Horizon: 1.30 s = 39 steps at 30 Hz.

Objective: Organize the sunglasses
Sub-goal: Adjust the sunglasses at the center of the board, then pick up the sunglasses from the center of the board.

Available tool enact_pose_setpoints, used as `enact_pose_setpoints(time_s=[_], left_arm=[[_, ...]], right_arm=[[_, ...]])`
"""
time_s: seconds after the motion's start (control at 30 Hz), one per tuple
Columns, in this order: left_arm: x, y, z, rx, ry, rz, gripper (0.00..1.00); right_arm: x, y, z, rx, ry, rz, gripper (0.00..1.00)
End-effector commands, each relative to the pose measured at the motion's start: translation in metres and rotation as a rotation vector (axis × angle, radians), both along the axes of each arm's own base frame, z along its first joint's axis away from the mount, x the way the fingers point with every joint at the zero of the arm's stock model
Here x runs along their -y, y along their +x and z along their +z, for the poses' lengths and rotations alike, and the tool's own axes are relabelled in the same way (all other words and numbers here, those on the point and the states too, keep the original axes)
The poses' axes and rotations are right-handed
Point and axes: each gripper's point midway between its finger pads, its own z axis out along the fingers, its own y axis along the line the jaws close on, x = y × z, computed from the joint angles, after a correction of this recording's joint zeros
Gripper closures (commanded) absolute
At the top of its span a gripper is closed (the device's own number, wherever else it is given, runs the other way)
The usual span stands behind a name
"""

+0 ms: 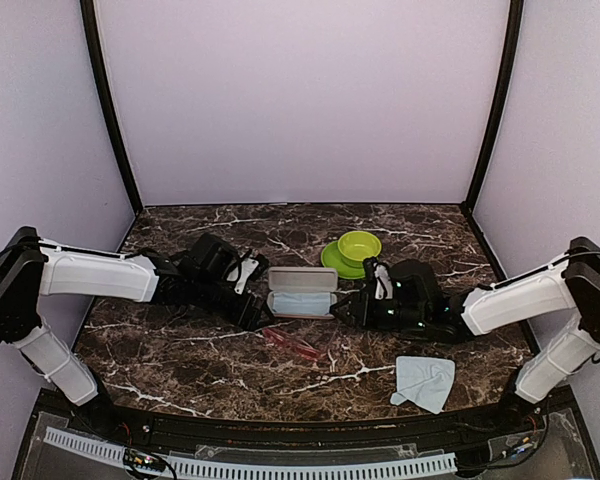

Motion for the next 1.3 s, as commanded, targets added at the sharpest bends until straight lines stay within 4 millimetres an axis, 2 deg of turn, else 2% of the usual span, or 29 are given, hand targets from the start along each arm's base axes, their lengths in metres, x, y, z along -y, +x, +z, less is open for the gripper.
enact_pose_setpoints(time_s=[0.0,0.27,0.37,0.4,0.5,0.87,1.27], left_arm=[[-0.003,0.005,0.016,0.053,-0.014,0.007,0.29],[-0.003,0.004,0.017,0.052,-0.018,0.005,0.29],[-0.003,0.004,0.016,0.052,-0.019,0.004,0.3],[-0.003,0.004,0.016,0.051,-0.02,0.003,0.29],[-0.003,0.003,0.017,0.052,-0.02,-0.001,0.29],[-0.005,0.001,0.016,0.052,-0.019,-0.003,0.3],[-0.003,0.0,0.014,0.046,-0.025,-0.011,0.3]], right_arm=[[0.01,-0.005,-0.009,-0.01,-0.053,-0.011,0.39],[0.003,-0.009,-0.028,-0.071,-0.053,0.01,0.28],[-0.003,-0.01,-0.031,-0.089,-0.034,0.024,0.29],[-0.004,-0.01,-0.039,-0.107,-0.044,0.025,0.3],[-0.008,-0.01,-0.045,-0.117,-0.039,0.033,0.33],[-0.016,-0.002,-0.049,-0.105,-0.025,0.033,0.33],[-0.019,0.001,-0.043,-0.084,0.0,0.033,0.33]])
